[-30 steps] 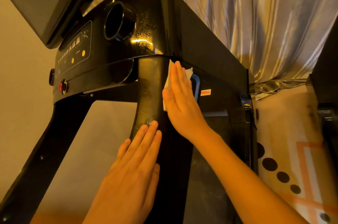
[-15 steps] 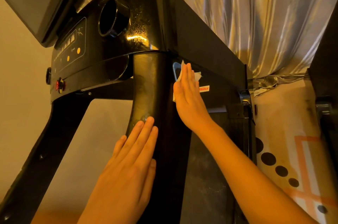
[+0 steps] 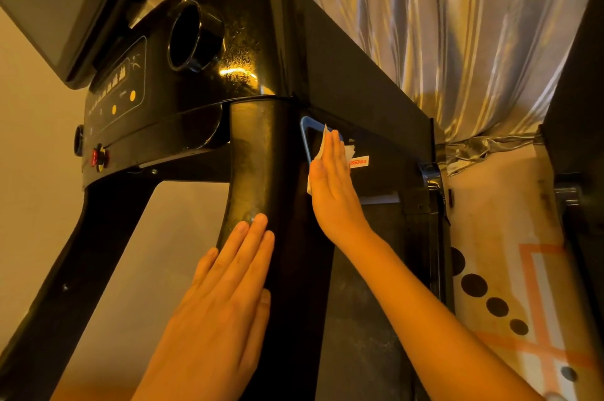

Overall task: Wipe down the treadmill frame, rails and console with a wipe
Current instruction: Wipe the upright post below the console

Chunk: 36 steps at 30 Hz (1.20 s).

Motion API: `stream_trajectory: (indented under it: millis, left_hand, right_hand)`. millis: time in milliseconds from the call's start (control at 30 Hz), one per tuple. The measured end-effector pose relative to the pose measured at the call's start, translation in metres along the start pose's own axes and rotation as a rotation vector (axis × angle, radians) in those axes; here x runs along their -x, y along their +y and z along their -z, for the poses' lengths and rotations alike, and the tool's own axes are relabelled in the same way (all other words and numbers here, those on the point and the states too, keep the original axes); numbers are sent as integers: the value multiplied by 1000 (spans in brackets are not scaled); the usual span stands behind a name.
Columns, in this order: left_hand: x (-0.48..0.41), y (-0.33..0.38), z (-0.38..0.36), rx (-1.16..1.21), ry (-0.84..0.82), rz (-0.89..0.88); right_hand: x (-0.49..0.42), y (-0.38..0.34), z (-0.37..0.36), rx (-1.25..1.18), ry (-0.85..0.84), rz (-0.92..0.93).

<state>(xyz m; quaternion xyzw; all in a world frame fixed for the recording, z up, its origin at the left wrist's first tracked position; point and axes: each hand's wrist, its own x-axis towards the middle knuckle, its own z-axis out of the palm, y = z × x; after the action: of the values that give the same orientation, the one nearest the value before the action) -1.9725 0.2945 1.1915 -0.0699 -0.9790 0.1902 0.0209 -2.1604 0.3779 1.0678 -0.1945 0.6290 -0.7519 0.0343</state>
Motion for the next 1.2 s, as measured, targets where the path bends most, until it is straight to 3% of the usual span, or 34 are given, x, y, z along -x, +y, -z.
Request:
stream_trajectory:
  millis: [200, 400, 633, 833, 1000, 1200]
  left_hand:
    - [1, 0, -3, -19, 42, -8]
    - [1, 0, -1, 8, 23, -1]
    - [1, 0, 0, 30, -8, -1]
    - [0, 0, -1, 9, 39, -19]
    - [0, 0, -2, -26, 46, -24]
    - [-1, 0, 1, 3, 12, -12]
  right_hand:
    - [-31, -22, 0, 103, 47, 200]
    - [-32, 14, 21, 77, -26, -108]
    - [-25, -6, 4, 47, -15, 111]
    - [-25, 14, 13, 24, -16, 7]
    - [-15, 15, 25, -355, 94, -76]
    - [-26, 21, 18, -255, 163, -14]
